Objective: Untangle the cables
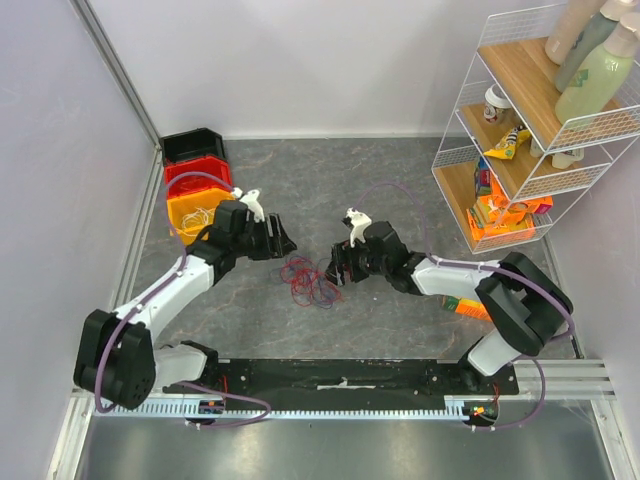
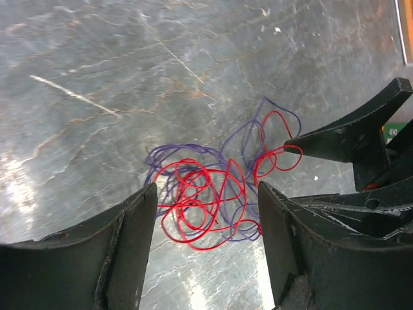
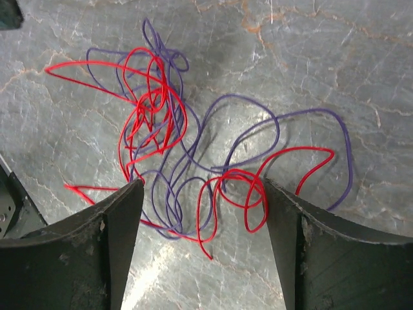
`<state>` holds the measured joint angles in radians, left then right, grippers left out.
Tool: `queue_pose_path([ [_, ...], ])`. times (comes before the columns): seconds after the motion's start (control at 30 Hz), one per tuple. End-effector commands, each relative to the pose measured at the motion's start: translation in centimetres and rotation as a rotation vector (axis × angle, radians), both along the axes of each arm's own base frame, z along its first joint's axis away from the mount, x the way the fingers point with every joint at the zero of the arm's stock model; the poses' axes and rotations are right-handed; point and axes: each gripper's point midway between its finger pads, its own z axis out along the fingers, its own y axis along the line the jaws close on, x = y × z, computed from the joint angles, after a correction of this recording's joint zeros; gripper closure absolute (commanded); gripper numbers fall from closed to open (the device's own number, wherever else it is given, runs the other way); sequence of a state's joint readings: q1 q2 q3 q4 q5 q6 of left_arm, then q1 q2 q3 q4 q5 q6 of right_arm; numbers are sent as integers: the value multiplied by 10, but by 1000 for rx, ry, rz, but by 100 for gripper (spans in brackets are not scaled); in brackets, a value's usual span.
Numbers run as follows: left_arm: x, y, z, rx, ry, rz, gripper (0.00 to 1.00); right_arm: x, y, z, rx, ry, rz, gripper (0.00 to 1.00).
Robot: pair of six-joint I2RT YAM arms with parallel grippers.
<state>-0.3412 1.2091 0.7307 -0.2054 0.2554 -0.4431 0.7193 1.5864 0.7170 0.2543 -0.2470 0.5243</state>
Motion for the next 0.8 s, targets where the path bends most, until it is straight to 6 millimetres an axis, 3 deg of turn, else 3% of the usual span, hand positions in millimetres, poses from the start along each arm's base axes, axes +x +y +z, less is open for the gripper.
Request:
queue_pose_path([
  [0.0,-7,-34,-4,-76,-7,-142,30,-7,0,18,57,-53,18,19],
  [0.13,-19,-52,-15,-124,26,-191,33,-13,-10,29,60,-79,2,18],
  [0.33,-24,-42,-27,-41,51,-176,46,-28,-23,38,48,-101,26,14],
  [0.4,-28,-42,-27,-41,49,-184,56,-38,-13,41,96,-85,93,14],
  [0.5,-32,-42,-22,-49,47,-185,83,-48,4,41,146,-64,167,15],
  [0.6,-36,-48,-2,-87,23,-215,98,-33,4,35,119,-69,89,15],
  [0.73,-46,-60,50,-178,-53,-296,98,-17,9,26,90,-44,32,21],
  [0.77,-50,-63,66,-207,-79,-324,98,-15,11,26,101,-44,25,27],
])
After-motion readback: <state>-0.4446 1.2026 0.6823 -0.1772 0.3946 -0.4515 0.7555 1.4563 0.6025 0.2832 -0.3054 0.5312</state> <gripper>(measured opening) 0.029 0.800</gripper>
